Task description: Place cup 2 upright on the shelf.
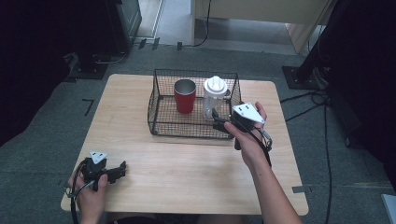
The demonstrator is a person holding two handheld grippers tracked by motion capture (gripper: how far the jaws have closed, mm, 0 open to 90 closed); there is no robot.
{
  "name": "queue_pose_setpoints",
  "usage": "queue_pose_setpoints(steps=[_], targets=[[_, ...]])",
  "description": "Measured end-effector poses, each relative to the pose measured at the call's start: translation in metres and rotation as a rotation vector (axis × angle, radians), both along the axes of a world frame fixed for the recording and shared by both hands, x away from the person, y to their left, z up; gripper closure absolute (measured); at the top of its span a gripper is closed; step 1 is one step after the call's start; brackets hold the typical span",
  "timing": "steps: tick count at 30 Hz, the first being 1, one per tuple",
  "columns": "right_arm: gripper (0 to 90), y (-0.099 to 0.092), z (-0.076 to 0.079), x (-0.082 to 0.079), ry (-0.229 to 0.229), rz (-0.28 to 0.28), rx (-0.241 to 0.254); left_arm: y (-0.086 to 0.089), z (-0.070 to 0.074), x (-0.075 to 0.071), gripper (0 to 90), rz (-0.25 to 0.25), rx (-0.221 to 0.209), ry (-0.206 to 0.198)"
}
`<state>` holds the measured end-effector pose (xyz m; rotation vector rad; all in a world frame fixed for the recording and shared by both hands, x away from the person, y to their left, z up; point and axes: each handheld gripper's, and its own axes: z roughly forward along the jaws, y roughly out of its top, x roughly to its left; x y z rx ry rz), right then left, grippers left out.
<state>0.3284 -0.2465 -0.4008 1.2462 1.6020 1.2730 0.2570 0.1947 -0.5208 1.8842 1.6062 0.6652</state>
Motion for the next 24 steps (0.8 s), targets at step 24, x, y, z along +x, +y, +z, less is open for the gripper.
queue_pose_setpoints(steps=[24], targets=[[0.0, -0.050, -0.051, -0.054, 0.047, -0.010, -0.009, 0.000, 0.000, 0.000, 1.9, -0.001, 0.001, 0.001]])
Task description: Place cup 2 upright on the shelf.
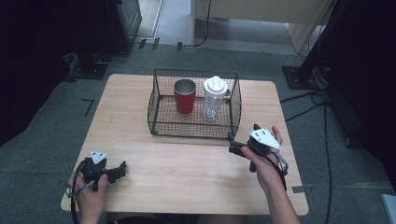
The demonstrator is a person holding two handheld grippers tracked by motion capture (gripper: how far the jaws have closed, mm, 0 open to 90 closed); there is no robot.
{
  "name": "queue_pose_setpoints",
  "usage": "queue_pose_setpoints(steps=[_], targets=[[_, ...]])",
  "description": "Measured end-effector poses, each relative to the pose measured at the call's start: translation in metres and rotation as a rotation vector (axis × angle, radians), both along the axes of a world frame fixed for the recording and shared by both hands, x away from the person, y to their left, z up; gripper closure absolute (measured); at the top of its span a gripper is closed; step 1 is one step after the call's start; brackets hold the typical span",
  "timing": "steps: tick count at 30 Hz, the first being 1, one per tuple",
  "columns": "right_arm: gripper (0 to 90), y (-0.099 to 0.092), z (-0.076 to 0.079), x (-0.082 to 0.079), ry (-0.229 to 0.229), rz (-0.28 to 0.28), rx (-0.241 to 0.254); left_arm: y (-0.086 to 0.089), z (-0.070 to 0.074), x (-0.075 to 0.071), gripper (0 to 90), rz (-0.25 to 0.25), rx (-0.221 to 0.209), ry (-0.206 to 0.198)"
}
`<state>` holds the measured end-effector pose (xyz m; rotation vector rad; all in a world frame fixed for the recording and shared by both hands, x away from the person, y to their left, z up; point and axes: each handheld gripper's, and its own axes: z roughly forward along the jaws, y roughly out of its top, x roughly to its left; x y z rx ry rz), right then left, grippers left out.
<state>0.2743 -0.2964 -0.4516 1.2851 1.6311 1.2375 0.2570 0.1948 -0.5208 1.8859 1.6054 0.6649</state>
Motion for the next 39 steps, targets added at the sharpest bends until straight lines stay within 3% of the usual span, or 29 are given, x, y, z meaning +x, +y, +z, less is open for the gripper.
queue_pose_setpoints(steps=[22, 34, 39], targets=[[0.0, -0.059, -0.048, -0.035, 0.077, -0.107, 0.006, 0.000, 0.000, 0.000, 1.9, -0.001, 0.002, 0.001], [0.0, -0.088, -0.066, -0.050, 0.131, -0.185, -0.020, 0.000, 0.000, 0.000, 1.9, -0.001, 0.001, 0.001], [0.0, -0.095, -0.070, -0.055, 0.168, -0.185, -0.046, 0.000, 0.000, 0.000, 1.9, 0.000, 0.001, 0.001]])
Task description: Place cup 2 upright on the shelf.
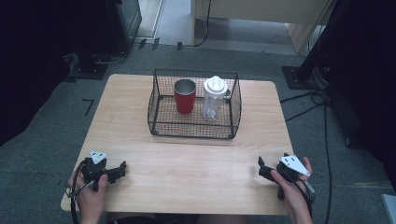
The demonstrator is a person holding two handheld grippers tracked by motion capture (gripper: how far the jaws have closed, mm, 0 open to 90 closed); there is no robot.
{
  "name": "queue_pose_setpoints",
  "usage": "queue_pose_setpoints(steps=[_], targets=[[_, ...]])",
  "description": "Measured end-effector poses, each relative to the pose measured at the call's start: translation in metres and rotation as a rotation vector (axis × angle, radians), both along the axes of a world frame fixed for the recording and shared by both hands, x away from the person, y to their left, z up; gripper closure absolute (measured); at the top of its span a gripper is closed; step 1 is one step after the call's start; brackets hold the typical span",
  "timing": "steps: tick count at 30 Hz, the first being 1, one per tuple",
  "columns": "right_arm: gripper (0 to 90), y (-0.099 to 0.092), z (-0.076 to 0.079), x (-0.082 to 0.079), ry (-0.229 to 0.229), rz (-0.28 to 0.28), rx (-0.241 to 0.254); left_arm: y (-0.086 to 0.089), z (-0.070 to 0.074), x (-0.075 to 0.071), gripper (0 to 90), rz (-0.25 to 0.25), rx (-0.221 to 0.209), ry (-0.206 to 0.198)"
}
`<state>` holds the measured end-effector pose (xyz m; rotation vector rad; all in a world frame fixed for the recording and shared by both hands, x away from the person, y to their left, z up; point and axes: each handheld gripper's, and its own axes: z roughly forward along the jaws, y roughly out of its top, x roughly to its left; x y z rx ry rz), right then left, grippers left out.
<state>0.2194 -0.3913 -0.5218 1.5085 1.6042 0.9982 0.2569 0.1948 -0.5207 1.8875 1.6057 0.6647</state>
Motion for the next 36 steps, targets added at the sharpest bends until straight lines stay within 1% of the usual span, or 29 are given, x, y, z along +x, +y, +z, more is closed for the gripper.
queue_pose_setpoints(steps=[2, 5, 7, 8, 9, 10, 12, 13, 15, 16, 17, 18, 19, 36], targets=[[0.0, -0.003, 0.000, -0.002, 0.006, -0.006, -0.010, 0.000, 0.000, 0.000, 1.9, 0.000, 0.000, 0.000], [0.0, -0.007, -0.001, -0.004, 0.038, 0.002, -0.018, 0.000, 0.000, 0.000, 1.9, 0.000, 0.000, 0.000], [0.1, -0.010, -0.002, -0.004, 0.099, 0.023, -0.018, 0.000, 0.000, 0.000, 1.9, 0.000, 0.000, 0.000], [0.1, -0.012, -0.003, -0.003, 0.146, 0.032, -0.027, 0.000, 0.000, 0.000, 1.8, 0.000, 0.000, 0.000], [0.1, -0.013, -0.003, -0.003, 0.172, 0.036, -0.031, 0.000, 0.000, 0.000, 1.9, -0.001, 0.000, 0.000], [0.1, -0.013, -0.004, -0.003, 0.192, 0.042, -0.037, 0.000, 0.000, 0.000, 1.9, -0.001, 0.000, 0.000], [0.1, -0.014, -0.004, -0.004, 0.201, 0.042, -0.046, 0.000, 0.000, 0.000, 1.9, -0.001, 0.000, 0.000], [0.1, -0.014, -0.005, -0.004, 0.212, 0.049, -0.052, 0.000, 0.000, 0.000, 1.9, -0.002, 0.000, 0.000], [0.0, -0.014, -0.007, -0.004, 0.266, 0.072, -0.086, 0.000, 0.000, 0.000, 1.9, -0.002, 0.001, 0.001], [0.0, -0.014, -0.007, -0.004, 0.269, 0.080, -0.079, 0.000, 0.000, 0.000, 1.9, -0.003, 0.002, 0.001], [0.0, -0.016, -0.007, -0.003, 0.281, 0.089, -0.058, -0.001, 0.000, 0.000, 1.9, -0.005, 0.003, 0.001], [0.0, -0.018, -0.008, -0.002, 0.300, 0.092, -0.019, -0.001, 0.000, 0.000, 1.9, -0.007, 0.003, 0.002], [0.0, -0.018, -0.008, -0.002, 0.301, 0.080, -0.019, -0.001, 0.000, 0.000, 1.9, -0.008, 0.003, 0.002], [0.0, -0.018, -0.008, -0.002, 0.301, 0.074, -0.018, -0.002, 0.000, 0.000, 1.9, -0.009, 0.002, 0.002]])
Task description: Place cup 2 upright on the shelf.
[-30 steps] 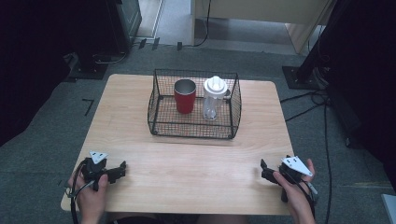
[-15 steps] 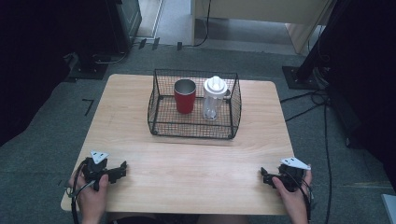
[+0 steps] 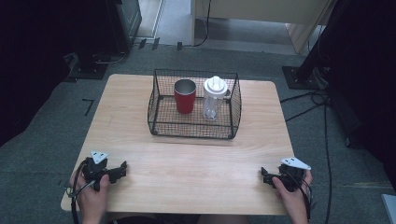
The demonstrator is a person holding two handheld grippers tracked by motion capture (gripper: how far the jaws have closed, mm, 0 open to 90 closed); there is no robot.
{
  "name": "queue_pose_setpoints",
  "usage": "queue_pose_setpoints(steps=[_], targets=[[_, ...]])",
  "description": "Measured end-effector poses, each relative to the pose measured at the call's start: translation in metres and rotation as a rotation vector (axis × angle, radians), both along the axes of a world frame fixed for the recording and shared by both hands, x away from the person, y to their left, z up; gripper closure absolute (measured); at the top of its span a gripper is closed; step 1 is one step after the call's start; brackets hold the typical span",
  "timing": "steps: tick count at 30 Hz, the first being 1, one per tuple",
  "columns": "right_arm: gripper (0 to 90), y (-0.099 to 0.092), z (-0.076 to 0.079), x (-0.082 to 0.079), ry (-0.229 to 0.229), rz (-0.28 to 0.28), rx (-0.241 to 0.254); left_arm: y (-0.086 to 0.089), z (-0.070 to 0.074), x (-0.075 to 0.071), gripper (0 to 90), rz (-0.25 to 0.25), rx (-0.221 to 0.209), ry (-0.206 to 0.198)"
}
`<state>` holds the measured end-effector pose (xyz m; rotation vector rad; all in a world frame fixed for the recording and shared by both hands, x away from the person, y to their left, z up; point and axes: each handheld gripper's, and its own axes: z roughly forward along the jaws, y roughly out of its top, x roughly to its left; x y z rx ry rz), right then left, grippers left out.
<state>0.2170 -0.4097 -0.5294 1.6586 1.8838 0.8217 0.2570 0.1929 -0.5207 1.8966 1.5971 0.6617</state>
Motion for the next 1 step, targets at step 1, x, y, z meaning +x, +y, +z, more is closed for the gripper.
queue_pose_setpoints(steps=[1], targets=[[0.0, 0.0000, 0.0000, 0.0000, 0.000, 0.000, 0.000, 0.0000, 0.0000, 0.0000, 1.9, 0.000, 0.000, 0.000]])
